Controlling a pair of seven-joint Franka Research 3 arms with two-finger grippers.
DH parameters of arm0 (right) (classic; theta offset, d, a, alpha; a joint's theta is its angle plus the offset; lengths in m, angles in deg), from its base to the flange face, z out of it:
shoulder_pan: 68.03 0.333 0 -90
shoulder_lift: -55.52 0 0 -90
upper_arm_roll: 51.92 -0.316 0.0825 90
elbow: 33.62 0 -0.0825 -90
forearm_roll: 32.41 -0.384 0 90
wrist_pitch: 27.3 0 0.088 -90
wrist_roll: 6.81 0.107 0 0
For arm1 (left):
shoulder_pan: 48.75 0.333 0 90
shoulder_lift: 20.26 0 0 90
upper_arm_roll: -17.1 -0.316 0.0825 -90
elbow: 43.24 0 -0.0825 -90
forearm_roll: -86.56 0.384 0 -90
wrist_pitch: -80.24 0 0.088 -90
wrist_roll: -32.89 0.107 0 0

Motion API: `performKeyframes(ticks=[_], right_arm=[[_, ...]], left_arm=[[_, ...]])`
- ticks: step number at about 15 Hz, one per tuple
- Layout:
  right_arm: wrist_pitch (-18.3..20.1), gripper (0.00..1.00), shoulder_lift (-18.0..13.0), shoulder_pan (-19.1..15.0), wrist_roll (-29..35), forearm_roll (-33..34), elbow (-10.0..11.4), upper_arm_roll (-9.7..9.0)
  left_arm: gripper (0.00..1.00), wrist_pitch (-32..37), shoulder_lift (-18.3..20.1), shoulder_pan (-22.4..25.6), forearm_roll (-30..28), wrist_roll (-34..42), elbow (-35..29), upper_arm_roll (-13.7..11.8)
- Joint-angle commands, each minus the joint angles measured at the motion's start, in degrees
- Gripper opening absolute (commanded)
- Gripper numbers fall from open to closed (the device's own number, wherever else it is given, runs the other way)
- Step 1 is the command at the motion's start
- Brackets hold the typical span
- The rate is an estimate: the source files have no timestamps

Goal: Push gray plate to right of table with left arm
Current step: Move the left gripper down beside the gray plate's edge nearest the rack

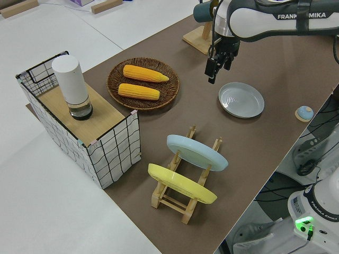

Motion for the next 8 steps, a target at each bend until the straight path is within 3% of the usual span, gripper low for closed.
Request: performKeyframes(ticks=[1, 8], right_arm=[[0.78, 0.983, -0.36, -1.16, -0.01, -0.59, -0.22, -0.76], [0.78, 0.983, -0.36, -1.16, 0.08, -0.59, -0.22, -0.76]], left_arm=[[1.0, -8.73, 5.76, -0.55, -3.31, -0.93, -10.85, -0.29], [1.0, -22.53, 7.44, -3.45, -3.32, -1.02, -24.3, 0.33]])
